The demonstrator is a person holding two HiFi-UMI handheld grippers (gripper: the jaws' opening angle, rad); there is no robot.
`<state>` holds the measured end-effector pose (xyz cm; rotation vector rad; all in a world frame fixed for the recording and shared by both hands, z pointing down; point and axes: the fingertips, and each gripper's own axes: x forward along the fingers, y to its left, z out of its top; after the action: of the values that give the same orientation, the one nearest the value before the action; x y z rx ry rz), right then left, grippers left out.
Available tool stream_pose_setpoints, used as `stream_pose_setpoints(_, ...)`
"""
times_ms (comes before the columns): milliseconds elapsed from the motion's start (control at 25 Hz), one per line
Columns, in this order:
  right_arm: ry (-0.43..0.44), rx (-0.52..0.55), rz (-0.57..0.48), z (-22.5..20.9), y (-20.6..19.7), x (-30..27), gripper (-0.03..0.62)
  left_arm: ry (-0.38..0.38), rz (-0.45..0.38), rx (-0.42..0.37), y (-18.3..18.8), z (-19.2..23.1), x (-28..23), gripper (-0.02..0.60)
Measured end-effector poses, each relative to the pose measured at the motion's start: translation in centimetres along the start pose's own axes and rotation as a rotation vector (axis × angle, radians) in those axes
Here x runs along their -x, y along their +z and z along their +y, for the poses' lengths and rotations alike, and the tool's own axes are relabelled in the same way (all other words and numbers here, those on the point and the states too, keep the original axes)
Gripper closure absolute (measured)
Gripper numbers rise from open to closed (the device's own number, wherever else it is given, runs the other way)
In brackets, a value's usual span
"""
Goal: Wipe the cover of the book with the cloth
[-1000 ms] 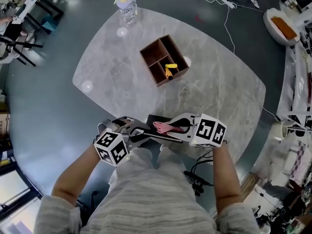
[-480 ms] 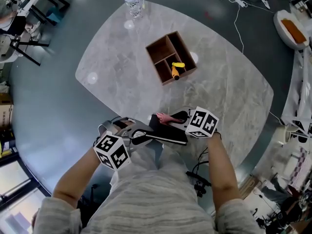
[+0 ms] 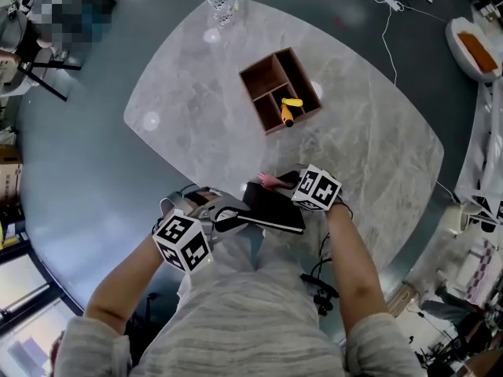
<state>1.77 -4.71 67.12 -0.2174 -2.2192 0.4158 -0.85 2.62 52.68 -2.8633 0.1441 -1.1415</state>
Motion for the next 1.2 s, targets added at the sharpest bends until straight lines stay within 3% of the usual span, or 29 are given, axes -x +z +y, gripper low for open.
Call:
stream_pose_setpoints(280,-0.039,-0.011,0.003,-0.6,0.7,0.5,0.537,0.001,0.006,-0.003,-0.1,0.0,0.0,0.502)
stream_pose_setpoints(520,0.104,-0.010,-0.239,5.1,8.9,8.3,0.537,0.009,0.007,-0.006,-0.1,0.0,0.1,0.503)
stream_pose_setpoints(640,0.189,0.009,-0.305,7.7,11.0,10.4,0.537,0.006,0.009,-0.009,-0.1,0.1,0.1,0.503)
stream_pose_setpoints(840,0.289,0.011,-0.273,9.2,10.5,9.1,0.537,0.002,0.012,-0.002,-0.2,0.0,0.1,0.503)
stream_pose_setpoints(1200,0.323,-0.015,-0.216,7.5,8.6,5.2,0.537,-0.003,0.017,0.000,-0.2,-0.2,-0.2,0.503)
